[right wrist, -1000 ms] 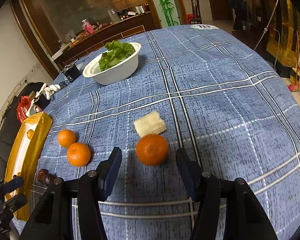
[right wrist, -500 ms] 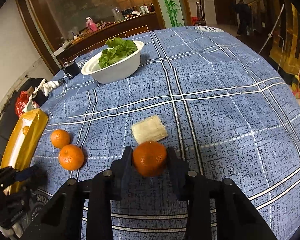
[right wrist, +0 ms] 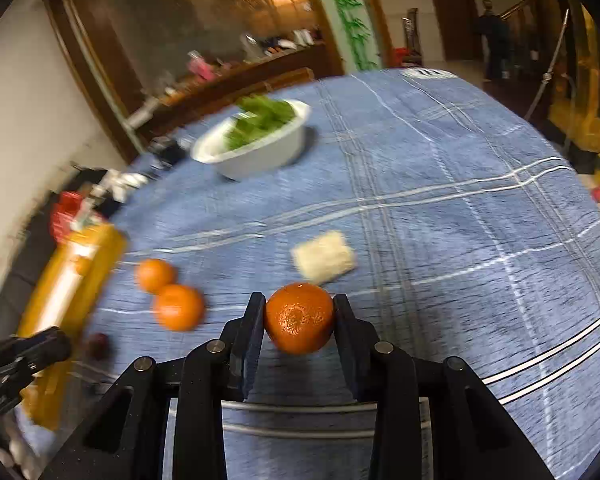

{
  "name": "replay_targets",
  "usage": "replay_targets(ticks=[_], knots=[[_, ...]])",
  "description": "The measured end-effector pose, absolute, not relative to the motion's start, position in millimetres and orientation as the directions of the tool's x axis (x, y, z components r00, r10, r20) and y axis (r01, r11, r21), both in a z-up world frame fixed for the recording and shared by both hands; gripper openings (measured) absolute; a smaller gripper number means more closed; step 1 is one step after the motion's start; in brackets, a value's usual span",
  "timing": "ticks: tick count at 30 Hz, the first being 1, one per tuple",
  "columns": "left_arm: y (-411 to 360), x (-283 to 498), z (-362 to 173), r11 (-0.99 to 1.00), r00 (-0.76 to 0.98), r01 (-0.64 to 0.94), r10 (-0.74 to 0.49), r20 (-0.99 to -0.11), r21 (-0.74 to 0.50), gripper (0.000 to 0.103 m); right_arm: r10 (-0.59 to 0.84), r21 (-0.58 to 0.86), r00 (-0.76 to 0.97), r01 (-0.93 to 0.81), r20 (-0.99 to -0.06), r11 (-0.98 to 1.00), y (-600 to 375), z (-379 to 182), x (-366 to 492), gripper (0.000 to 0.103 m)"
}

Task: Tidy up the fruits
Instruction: 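Drop a dark round fruit into the white tray with the left tool while the right tool holds the tangerine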

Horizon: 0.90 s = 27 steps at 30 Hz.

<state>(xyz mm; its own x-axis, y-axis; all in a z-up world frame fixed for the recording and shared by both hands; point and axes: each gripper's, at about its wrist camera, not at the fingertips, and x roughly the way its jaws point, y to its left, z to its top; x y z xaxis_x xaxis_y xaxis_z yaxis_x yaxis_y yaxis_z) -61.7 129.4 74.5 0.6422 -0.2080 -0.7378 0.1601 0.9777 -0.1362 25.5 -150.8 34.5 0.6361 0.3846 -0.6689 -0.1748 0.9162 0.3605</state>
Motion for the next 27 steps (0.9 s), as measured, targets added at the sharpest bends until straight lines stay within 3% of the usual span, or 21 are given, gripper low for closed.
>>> replay_targets(ticks=[4, 8, 18, 27], knots=[[168, -80, 87, 0.978, 0.672, 0.087, -0.197, -0.714, -0.188, 0.022, 0.613, 0.594, 0.550, -0.243, -0.567, 0.767, -149, 40, 7, 0.037], [211, -100, 92, 0.973, 0.704, -0.005, -0.160, -0.692, -0.230, 0.022, 0.735, 0.705, 0.474, -0.285, -0.486, 0.650, -129, 49, -10, 0.037], [311, -132, 77, 0.927, 0.720, -0.201, -0.078, -0.690, -0.315, 0.022, 0.773, 0.644, 0.332, -0.429, -0.540, 0.634, -7, 77, -37, 0.038], [351, -124, 64, 0.909, 0.696, -0.252, -0.069, -0.715, -0.333, 0.023, 0.733, 0.527, 0.242, -0.558, -0.636, 0.641, 109, 75, -45, 0.038]])
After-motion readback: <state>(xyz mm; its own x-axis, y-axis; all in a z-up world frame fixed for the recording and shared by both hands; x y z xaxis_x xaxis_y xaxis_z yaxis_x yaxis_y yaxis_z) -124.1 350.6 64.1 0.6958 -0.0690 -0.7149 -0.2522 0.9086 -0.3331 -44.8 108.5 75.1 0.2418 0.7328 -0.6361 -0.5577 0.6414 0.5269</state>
